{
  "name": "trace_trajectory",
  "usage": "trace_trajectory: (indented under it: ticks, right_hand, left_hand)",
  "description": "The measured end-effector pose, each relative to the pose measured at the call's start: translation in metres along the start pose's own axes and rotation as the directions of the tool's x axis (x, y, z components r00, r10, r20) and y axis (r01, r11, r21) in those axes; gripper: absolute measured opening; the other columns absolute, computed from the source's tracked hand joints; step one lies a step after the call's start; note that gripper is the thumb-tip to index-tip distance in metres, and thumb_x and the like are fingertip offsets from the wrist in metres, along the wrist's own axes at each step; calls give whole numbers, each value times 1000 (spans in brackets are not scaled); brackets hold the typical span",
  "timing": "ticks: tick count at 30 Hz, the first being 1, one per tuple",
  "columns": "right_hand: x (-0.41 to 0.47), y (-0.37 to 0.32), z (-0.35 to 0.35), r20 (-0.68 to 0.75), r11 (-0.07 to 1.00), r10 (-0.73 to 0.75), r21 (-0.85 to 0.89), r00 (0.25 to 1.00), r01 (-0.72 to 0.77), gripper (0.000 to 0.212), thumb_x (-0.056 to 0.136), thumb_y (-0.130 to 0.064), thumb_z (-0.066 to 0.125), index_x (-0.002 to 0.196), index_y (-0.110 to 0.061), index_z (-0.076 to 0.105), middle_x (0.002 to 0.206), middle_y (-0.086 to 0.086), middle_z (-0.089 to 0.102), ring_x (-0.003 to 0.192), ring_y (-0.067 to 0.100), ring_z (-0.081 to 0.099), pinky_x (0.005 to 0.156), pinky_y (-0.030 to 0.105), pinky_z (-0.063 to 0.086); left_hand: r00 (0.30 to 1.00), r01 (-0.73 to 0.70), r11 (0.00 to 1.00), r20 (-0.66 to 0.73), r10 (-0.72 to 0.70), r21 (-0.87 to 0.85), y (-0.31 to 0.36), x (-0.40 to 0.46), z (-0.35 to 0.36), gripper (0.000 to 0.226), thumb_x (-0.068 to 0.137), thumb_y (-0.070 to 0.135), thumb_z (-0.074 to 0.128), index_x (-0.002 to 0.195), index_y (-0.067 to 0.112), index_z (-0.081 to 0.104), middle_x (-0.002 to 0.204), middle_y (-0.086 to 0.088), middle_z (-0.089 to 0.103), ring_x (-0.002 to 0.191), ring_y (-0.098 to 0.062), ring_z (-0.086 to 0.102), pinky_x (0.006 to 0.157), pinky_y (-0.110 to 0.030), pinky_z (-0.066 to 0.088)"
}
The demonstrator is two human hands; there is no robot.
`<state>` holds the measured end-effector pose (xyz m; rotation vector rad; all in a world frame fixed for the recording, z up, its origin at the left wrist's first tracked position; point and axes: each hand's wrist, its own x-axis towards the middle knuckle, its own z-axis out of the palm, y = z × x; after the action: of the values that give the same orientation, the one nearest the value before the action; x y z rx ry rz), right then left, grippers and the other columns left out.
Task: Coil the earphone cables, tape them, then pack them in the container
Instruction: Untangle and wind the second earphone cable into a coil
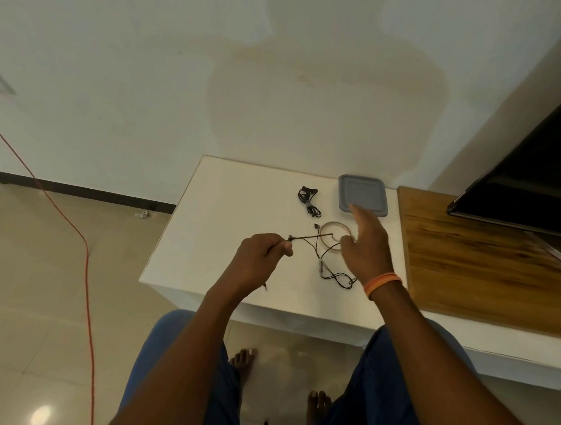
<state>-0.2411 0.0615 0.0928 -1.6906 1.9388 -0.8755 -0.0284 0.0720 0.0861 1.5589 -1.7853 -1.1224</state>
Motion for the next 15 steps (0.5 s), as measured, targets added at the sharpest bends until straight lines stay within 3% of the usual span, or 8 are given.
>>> trace_trajectory:
  ticks: [3, 6, 8, 10, 12, 15]
  right_hand:
    - [-14, -21, 10, 177, 973, -214, 124, 961, 194, 58, 81, -10, 53, 139, -15, 49, 143, 0, 49, 140, 13, 31, 120, 34, 17]
    - [-29, -32, 24, 344, 944, -272, 275, 899, 181, 41, 90, -17, 55, 131, -17, 58, 126, 0, 64, 118, 7, 55, 105, 26, 40]
    - [-28, -30, 28, 316, 933, -336, 239, 887, 268, 28, 95, -18, 55, 121, -17, 65, 108, 1, 70, 99, 11, 63, 88, 29, 52]
    - [-21, -27, 25, 243, 929, -362, 181, 900, 324, 20, 97, -17, 53, 105, -15, 71, 91, -1, 70, 84, 14, 62, 76, 35, 53]
    - [-12, -23, 20, 154, 939, -341, 106, 927, 328, 20, 97, -12, 52, 95, -10, 72, 86, 3, 68, 81, 16, 60, 77, 34, 50]
    - [-6, -22, 14, -2, 960, -263, 102, 965, 262, 20, 97, -6, 48, 91, -7, 66, 89, 6, 64, 85, 15, 56, 77, 21, 43]
  left_hand:
    - [1000, 12, 991, 2, -12, -133, 6, 0, 6, 31, 100, 36, 52, 90, 17, 74, 63, 12, 58, 63, -5, 55, 57, -17, 39]
    - [999, 34, 958, 34, -25, -283, 8, -2, 6, 32, 102, 27, 50, 80, 11, 68, 53, 14, 46, 48, -4, 39, 48, -17, 31]
    - [997, 69, 932, 64, -49, -357, 6, -3, 3, 34, 102, 27, 51, 73, 14, 63, 56, 6, 45, 49, -9, 34, 45, -21, 28]
    - [990, 129, 921, 107, -96, -369, 5, -2, -1, 34, 100, 34, 54, 76, 13, 66, 58, 3, 45, 49, -10, 33, 44, -22, 27]
    - [974, 194, 917, 179, -138, -348, 5, -3, -2, 36, 97, 41, 57, 79, 12, 68, 60, 2, 44, 48, -9, 31, 44, -21, 25]
    - [928, 306, 911, 300, -220, -278, 4, -4, 1, 38, 93, 47, 60, 83, 11, 69, 61, 3, 44, 49, -9, 29, 43, -21, 24]
